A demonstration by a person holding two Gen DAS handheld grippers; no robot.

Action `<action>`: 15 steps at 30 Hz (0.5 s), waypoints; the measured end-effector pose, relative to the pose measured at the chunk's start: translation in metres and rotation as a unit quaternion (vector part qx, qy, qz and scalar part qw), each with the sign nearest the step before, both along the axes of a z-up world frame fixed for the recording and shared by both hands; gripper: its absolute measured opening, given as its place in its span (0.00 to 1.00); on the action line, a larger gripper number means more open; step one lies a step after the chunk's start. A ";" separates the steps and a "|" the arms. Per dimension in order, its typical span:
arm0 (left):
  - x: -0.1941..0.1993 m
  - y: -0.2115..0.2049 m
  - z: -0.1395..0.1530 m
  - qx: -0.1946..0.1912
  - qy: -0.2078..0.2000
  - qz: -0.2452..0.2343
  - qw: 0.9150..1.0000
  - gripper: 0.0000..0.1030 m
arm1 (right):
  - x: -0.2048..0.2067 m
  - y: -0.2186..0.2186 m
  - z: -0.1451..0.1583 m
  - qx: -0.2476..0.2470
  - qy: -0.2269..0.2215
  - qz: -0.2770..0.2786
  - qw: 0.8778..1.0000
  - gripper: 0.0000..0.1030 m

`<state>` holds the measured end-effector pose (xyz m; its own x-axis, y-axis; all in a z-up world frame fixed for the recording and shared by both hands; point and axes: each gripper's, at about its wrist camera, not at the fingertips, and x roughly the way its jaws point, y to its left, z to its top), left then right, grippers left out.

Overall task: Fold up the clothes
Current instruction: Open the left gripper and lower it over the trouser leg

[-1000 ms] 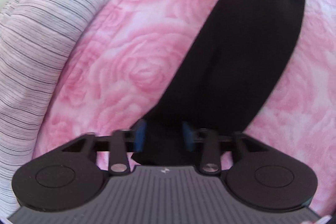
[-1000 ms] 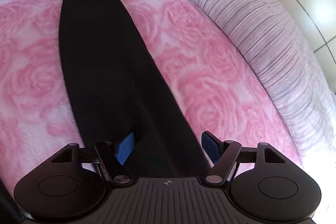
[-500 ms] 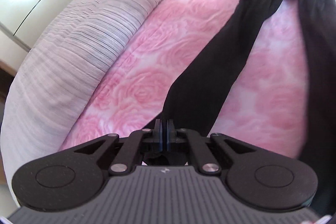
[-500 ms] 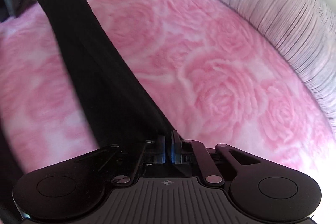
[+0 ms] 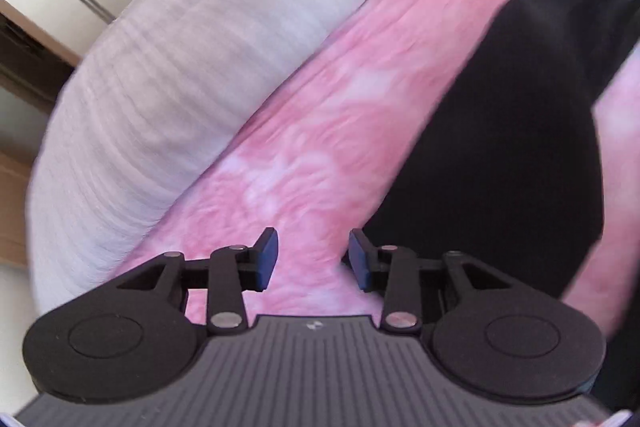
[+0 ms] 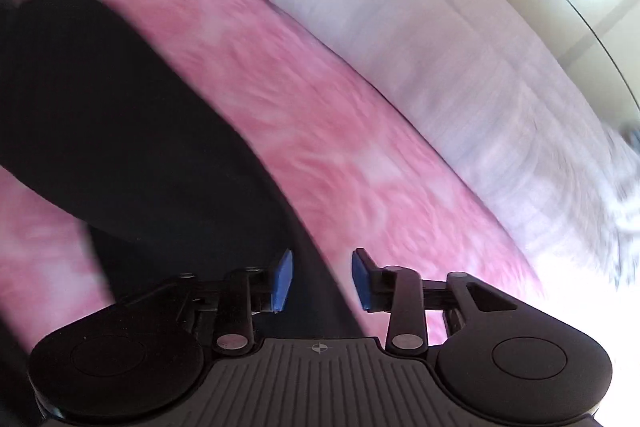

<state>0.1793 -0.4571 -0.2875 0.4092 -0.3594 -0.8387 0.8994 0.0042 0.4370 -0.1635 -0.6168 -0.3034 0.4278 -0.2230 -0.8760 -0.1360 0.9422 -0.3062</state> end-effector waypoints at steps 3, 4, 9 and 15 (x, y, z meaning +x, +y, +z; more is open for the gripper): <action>-0.018 0.011 -0.016 0.001 -0.006 -0.012 1.000 0.35 | -0.016 0.005 -0.015 0.011 0.007 -0.024 1.000 0.37; -0.030 0.018 -0.022 0.000 0.002 -0.029 1.000 0.36 | -0.028 0.010 -0.018 0.013 0.012 -0.023 1.000 0.39; -0.108 0.054 -0.063 0.022 -0.010 -0.164 0.986 0.50 | -0.095 0.042 -0.039 0.010 0.054 -0.003 0.998 0.44; -0.137 0.061 -0.116 0.054 -0.082 -0.215 0.972 0.44 | -0.130 0.073 -0.064 -0.053 0.062 0.025 0.996 0.47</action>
<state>0.0427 -0.3964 -0.4038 0.3715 -0.4412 -0.8169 0.7258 -0.4107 0.5519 -0.2938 -0.5437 -0.3677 0.3308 -0.2986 -0.8952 -0.2256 0.8961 -0.3823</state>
